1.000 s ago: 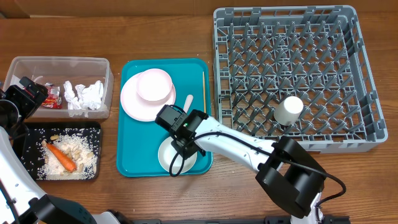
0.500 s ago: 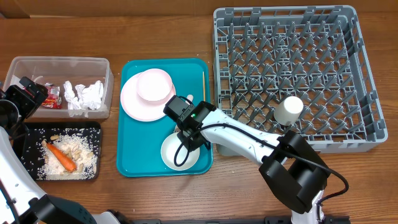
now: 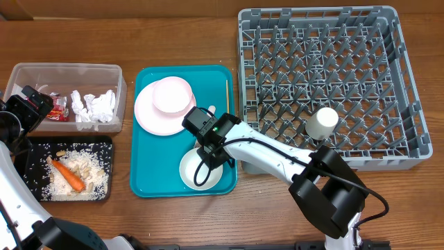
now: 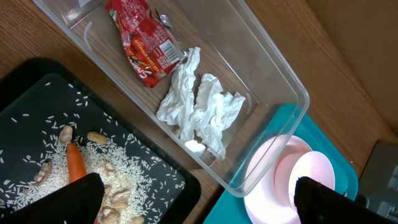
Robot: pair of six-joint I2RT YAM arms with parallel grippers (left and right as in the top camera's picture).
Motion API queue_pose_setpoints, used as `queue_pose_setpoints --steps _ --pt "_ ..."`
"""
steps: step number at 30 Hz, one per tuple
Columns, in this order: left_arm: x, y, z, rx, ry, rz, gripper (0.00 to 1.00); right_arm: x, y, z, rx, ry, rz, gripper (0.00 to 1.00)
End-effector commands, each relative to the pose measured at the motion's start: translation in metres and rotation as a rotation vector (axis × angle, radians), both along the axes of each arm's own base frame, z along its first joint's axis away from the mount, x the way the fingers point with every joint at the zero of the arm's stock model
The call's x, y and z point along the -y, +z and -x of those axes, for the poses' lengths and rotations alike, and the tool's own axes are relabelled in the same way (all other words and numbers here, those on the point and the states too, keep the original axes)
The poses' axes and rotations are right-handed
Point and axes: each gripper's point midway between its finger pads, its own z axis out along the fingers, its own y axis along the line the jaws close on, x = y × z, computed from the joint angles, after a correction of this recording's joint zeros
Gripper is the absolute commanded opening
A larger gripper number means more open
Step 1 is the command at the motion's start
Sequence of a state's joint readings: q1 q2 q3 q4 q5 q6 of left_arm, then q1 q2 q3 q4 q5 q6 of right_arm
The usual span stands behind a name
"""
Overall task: Sort waste into correct bins and load items into the dishwasher rack
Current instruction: 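Lower the right gripper and grasp the small white cup's rim, then lift the small white cup and carry it to the rack's back-left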
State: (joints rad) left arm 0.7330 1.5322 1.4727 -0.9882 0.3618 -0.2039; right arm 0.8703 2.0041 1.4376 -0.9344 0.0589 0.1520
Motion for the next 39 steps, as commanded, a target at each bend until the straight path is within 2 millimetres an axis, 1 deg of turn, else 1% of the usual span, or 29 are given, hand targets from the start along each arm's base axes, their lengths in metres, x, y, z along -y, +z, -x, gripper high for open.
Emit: queue_pose_setpoints --steps 1,6,8,10,16,20,24,25,30,33,36,38,39 --pt "-0.003 0.008 -0.002 0.011 0.008 -0.014 1.00 -0.003 0.002 -0.004 0.007 0.002 -0.009 0.19" --pt "-0.003 0.008 -0.002 0.012 0.008 -0.014 1.00 -0.003 0.002 -0.004 0.008 0.002 -0.010 0.15" --pt "-0.003 0.008 -0.002 0.011 0.008 -0.015 1.00 -0.004 0.003 -0.004 0.008 0.002 -0.011 0.12" --pt "-0.003 0.008 -0.002 0.011 0.008 -0.015 1.00 -0.004 0.003 -0.004 0.009 0.002 -0.012 0.04" --pt "-0.003 0.008 -0.002 0.011 0.008 -0.015 1.00 -0.006 0.007 -0.006 0.014 0.001 -0.018 0.04" --pt "-0.003 0.008 -0.002 0.011 0.008 -0.014 1.00 -0.016 0.021 -0.007 0.004 0.007 -0.054 0.04" --pt "-0.003 0.008 -0.002 0.011 0.008 -0.014 1.00 -0.030 0.039 -0.002 -0.035 0.019 -0.120 0.04" --pt "-0.003 0.008 -0.002 0.011 0.008 -0.015 1.00 -0.033 0.047 0.001 -0.056 0.023 -0.135 0.04" --pt "-0.003 0.008 -0.002 0.011 0.008 -0.014 1.00 -0.038 0.057 0.007 -0.089 0.056 -0.157 0.04" --pt "-0.003 0.008 -0.002 0.011 0.008 -0.014 1.00 -0.041 0.064 0.002 -0.067 0.077 -0.167 0.04" --pt "-0.003 0.008 -0.002 0.012 0.008 -0.014 1.00 -0.046 0.085 -0.004 -0.034 0.078 -0.188 0.04" --pt "-0.003 0.008 -0.002 0.012 0.008 -0.014 1.00 -0.046 0.110 -0.017 0.039 0.070 -0.188 0.04" --pt "-0.003 0.008 -0.002 0.012 0.008 -0.014 1.00 -0.043 0.127 -0.025 0.092 0.060 -0.182 0.04"
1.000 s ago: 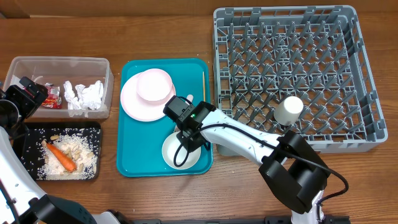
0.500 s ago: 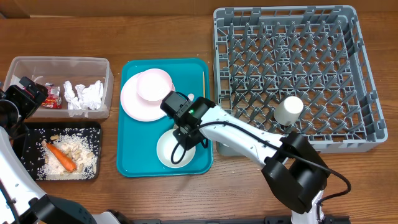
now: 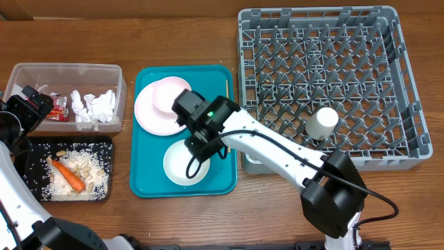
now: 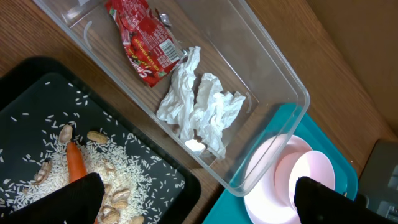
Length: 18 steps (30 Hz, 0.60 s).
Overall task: Sort waste into correct bins and load items into the dishwasher rack
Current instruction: 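Lift the small white cup and carry it to the rack's back-left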
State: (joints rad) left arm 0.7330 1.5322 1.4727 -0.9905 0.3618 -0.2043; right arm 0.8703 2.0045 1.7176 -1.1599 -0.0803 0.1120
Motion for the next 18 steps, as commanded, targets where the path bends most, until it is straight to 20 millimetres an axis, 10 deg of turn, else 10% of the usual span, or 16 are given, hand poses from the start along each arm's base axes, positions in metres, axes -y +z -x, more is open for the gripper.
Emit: queue_pose_setpoints --steps 1,9,18 --pt "-0.003 0.008 -0.002 0.013 0.007 -0.016 1.00 -0.004 0.070 -0.035 0.202 -0.027 -0.054 0.04" --pt "-0.003 0.008 -0.002 0.013 0.007 -0.016 1.00 0.066 0.226 -0.122 0.714 -0.314 -0.018 0.04" --pt "-0.003 0.008 -0.002 0.013 0.008 -0.016 1.00 0.188 0.311 -0.242 1.171 -0.636 0.115 0.04"
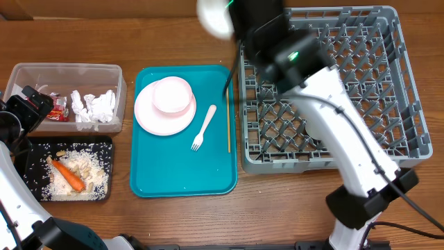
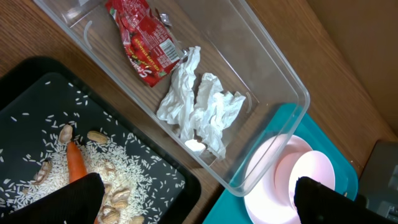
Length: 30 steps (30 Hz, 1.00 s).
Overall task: Sort waste into correct bins and load items into the dishwasher rack
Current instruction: 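Lift the small white cup and carry it to the rack's back-left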
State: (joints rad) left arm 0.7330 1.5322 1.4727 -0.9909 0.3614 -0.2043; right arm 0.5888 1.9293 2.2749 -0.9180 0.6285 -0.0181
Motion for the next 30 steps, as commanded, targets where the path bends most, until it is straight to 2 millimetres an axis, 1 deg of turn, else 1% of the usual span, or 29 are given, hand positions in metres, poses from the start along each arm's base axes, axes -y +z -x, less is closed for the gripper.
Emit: queue_pose_setpoints --steps 1,2,4,6,10,11,13,16,20,24,29,30 --pt "-0.003 0.008 -0.002 0.014 0.008 -0.016 1.00 0.070 0.024 -0.041 0.123 -0.179 0.089 0.04" --pt "-0.003 0.008 -0.002 0.014 0.008 -0.016 1.00 0.078 0.024 -0.053 0.139 -0.180 0.081 0.04" --pt "-0.003 0.008 -0.002 0.014 0.008 -0.016 1.00 0.084 0.017 -0.072 0.142 -0.135 0.065 0.04" --pt "-0.003 0.008 -0.002 0.014 0.008 -0.016 1.00 0.088 -0.001 -0.093 0.118 -0.075 0.075 0.04" --pt "-0.003 0.008 -0.002 0.014 0.007 -0.016 1.00 0.106 -0.039 -0.129 0.094 -0.093 0.214 0.04" --pt "-0.003 0.008 -0.002 0.014 0.008 -0.016 1.00 0.107 -0.046 -0.135 0.091 -0.096 0.245 0.04" --pt "-0.003 0.008 -0.002 0.014 0.007 -0.016 1.00 0.106 -0.069 -0.154 0.084 -0.091 0.328 0.04" --pt "-0.003 0.008 -0.002 0.014 0.007 -0.016 1.00 0.102 -0.098 -0.171 0.068 -0.073 0.391 0.04" --pt "-0.003 0.008 -0.002 0.014 0.008 -0.016 1.00 0.099 -0.141 -0.182 0.005 -0.057 0.425 0.04" --pt "-0.003 0.008 -0.002 0.014 0.008 -0.016 1.00 0.098 -0.174 -0.184 -0.056 -0.045 0.442 0.04" --pt "-0.003 0.008 -0.002 0.014 0.007 -0.016 1.00 0.102 -0.212 -0.174 -0.167 -0.025 0.472 0.04" --pt "-0.003 0.008 -0.002 0.014 0.008 -0.016 1.00 0.103 -0.216 -0.172 -0.185 -0.023 0.474 0.04"
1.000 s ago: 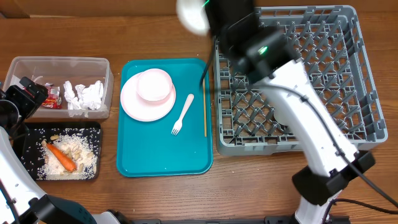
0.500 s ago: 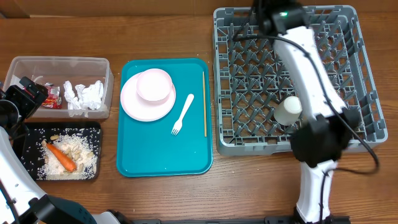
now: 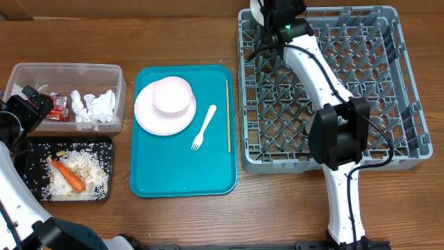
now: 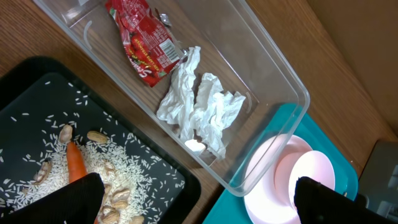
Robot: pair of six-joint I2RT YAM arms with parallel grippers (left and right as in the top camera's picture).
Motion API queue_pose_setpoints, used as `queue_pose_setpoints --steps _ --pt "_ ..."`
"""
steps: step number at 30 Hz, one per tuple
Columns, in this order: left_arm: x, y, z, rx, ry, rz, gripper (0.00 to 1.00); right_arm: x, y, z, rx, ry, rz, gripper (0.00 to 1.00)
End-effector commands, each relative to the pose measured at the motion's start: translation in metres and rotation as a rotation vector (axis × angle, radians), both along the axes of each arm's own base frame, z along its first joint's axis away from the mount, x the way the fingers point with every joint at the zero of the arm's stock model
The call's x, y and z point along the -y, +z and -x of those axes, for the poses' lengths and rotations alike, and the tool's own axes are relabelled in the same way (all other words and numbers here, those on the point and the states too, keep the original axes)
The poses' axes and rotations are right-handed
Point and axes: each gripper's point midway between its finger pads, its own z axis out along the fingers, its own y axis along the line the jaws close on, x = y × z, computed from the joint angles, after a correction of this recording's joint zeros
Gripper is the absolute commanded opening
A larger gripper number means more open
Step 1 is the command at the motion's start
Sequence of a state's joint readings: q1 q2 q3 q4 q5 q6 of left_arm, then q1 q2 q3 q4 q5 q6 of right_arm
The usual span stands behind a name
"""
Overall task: Sort waste into correct bins and load items into the dishwasher rack
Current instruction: 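Lift the small white cup and carry it to the rack's back-left, then lower the small white cup upside down into the rack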
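Observation:
The grey dishwasher rack (image 3: 409,149) fills the right side. My right gripper (image 3: 267,10) is at the rack's far left corner, at the frame's top edge, shut on the white bowl (image 3: 256,10), of which only a white sliver shows. On the teal tray (image 3: 184,177) lie a pink plate (image 3: 149,114) with a pink bowl (image 3: 171,95) on it, a white fork (image 3: 203,128) and a chopstick (image 3: 227,114). My left gripper (image 4: 202,199) hangs open over the edge between the two bins. The right arm covers the rack's middle.
A clear bin (image 3: 69,68) at the left holds crumpled tissue (image 4: 199,106) and a red wrapper (image 4: 146,40). In front of it a black tray (image 3: 104,142) holds rice, peanuts and a carrot (image 3: 68,176). Bare wood surrounds the tray and rack.
My right gripper has moved from above the tray's far right corner to the rack's far left corner, with the white bowl. The left arm has not moved.
My right gripper was at the white bowl on the tray's near right part, then further left with it on the tray. Then the bowl was up in the gripper beyond the tray, uncovering the fork. Now it is over the rack's far edge.

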State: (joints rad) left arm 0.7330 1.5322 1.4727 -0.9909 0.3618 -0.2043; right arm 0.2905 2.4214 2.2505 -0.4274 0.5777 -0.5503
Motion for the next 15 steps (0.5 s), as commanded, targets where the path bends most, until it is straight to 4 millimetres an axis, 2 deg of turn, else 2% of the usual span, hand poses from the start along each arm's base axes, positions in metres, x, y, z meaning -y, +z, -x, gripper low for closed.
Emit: queue_pose_setpoints --steps 1,6,11,15 --pt "-0.003 0.008 -0.002 0.013 0.008 -0.016 1.00 0.003 -0.017 0.008 -0.061 -0.011 0.015 0.04" --pt "-0.003 0.008 -0.002 0.013 0.008 -0.016 1.00 0.006 -0.030 0.018 -0.120 -0.029 0.007 0.04" --pt "-0.003 0.008 -0.002 0.013 0.007 -0.017 1.00 0.018 -0.025 0.021 -0.094 -0.115 0.015 0.04" --pt "-0.003 0.008 -0.002 0.013 0.008 -0.016 1.00 0.021 -0.033 0.028 -0.134 -0.127 0.024 0.04"
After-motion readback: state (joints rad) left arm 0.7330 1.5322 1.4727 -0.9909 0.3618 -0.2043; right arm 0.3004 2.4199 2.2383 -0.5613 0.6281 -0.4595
